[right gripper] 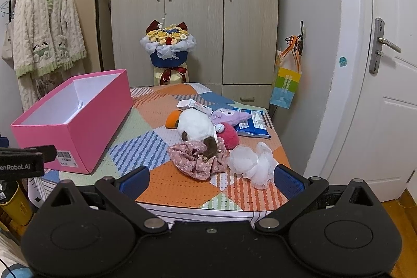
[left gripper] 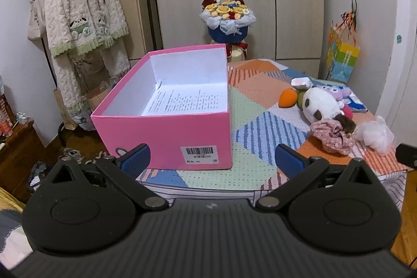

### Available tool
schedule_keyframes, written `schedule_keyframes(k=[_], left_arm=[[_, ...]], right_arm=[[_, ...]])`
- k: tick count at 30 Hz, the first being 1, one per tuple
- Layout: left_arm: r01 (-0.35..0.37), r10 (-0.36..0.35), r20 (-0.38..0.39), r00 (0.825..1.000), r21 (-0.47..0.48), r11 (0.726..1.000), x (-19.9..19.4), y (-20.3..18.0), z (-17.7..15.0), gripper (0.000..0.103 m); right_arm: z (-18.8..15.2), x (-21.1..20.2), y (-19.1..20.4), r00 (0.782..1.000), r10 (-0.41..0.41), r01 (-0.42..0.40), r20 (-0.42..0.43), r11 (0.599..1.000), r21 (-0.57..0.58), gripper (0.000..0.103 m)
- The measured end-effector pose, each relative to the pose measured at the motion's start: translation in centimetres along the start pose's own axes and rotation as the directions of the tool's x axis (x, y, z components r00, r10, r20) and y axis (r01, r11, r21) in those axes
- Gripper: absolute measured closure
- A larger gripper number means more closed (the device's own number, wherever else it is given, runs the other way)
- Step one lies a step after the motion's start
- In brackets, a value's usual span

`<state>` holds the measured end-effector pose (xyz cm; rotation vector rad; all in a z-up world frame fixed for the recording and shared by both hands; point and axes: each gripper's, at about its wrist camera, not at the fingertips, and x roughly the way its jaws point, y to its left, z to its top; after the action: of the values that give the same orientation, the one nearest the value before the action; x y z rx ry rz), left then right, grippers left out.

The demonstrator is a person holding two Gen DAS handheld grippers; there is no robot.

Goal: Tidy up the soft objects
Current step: 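Move both tools toward the pile of soft items on the quilt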

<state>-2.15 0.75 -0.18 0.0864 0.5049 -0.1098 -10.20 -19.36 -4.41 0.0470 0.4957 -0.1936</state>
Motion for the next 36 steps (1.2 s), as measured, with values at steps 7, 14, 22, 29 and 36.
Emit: schedule_keyframes(k=[7, 14, 22, 29, 36], left_arm=[[0.001, -0.001, 0.003, 1.000, 0.003, 1.000, -0.02, 0.05, -0.37, 0.000], [0.000, 0.000, -0.011, 1.000, 0.018, 1.000, 0.17, -0.18, -0.48, 0.000], [0.003, -0.002, -0.014, 1.000, 0.032, 0.999, 0.11, -0.29, -0.39, 0.000], [0.001, -0.001, -0.013, 1.000, 0.031, 1.000, 0.07, -0.27, -0.44, 0.000], [-0.001, 0.001, -0.001, 1.000, 0.027, 1.000, -0.30, 0.09, -0.67, 0.000]], right_arm=[[-0.13, 0.03, 0.08, 1.000, -0.003, 0.003, 0.000, 1.000, -0.006, 0.000], [-0.20, 0.08, 0.05, 1.000, -0.005, 0.005, 0.000, 1.000, -0.007, 0.000], [-0.34, 0.18, -0.01, 1.000, -0.008, 0.008, -0.003, 1.000, -0.007, 0.000], [-0.51, 0.24, -0.04, 1.000, -0.009, 0.009, -0.004, 1.000, -0.013, 0.000], [-0.56, 0.03, -0.02, 1.000, -0.013, 0.013, 0.005, 1.000, -0.015, 0.000]])
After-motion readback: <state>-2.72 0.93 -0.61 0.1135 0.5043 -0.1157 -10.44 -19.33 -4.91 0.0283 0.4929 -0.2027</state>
